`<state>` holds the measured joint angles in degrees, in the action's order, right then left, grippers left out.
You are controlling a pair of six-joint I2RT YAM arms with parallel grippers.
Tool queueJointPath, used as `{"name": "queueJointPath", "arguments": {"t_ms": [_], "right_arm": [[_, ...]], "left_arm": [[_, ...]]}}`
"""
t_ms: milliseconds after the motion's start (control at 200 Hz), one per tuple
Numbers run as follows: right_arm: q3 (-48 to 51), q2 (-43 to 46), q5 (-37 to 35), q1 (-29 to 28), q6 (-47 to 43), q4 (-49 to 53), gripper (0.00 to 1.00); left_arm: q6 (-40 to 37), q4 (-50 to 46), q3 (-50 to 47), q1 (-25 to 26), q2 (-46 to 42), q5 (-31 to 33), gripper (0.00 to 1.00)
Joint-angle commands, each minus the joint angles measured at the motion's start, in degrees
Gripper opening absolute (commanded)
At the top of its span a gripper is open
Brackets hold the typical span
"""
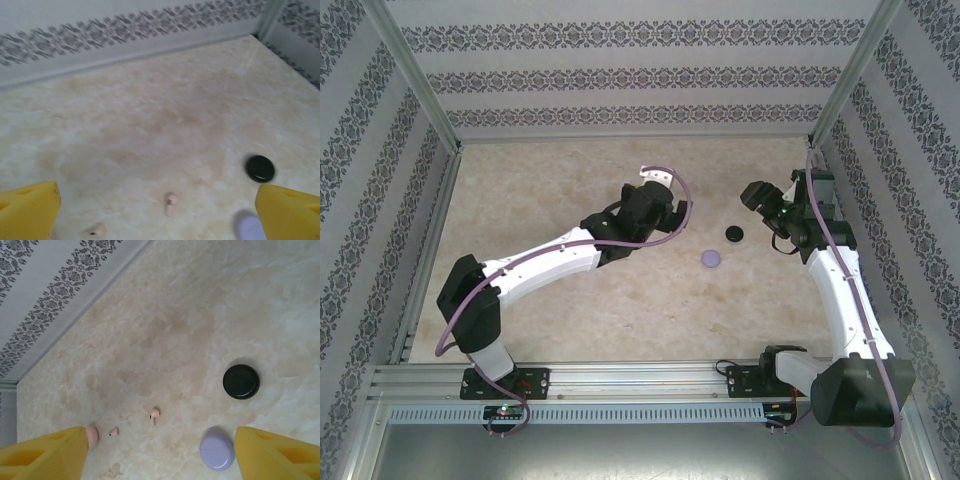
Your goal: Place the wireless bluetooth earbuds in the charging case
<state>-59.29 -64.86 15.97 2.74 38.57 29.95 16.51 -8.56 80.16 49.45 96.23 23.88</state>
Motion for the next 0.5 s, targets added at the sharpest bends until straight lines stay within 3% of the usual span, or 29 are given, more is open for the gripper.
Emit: {"name": "queueJointPath", "arguments": {"t_ms": [0, 270, 500], "right_arm": [[-2.68, -0.78, -0.69, -2.23, -2.02, 0.78, 0.77], [-4.81, -5.51, -6.15, -12.16, -0.87, 0.79, 0.77], [-11.48, -15.61, -10.98, -23.41, -0.9, 0.98, 0.76]], "left_arm": [[-5.29, 4.56, -2.23, -2.49, -3.61, 5.45, 0.99], [-2.96, 6.16, -8.8, -11.65, -9.54, 1.26, 0.99], [6.16, 6.91, -15.84, -21.81, -13.67, -5.33, 0.99]]}}
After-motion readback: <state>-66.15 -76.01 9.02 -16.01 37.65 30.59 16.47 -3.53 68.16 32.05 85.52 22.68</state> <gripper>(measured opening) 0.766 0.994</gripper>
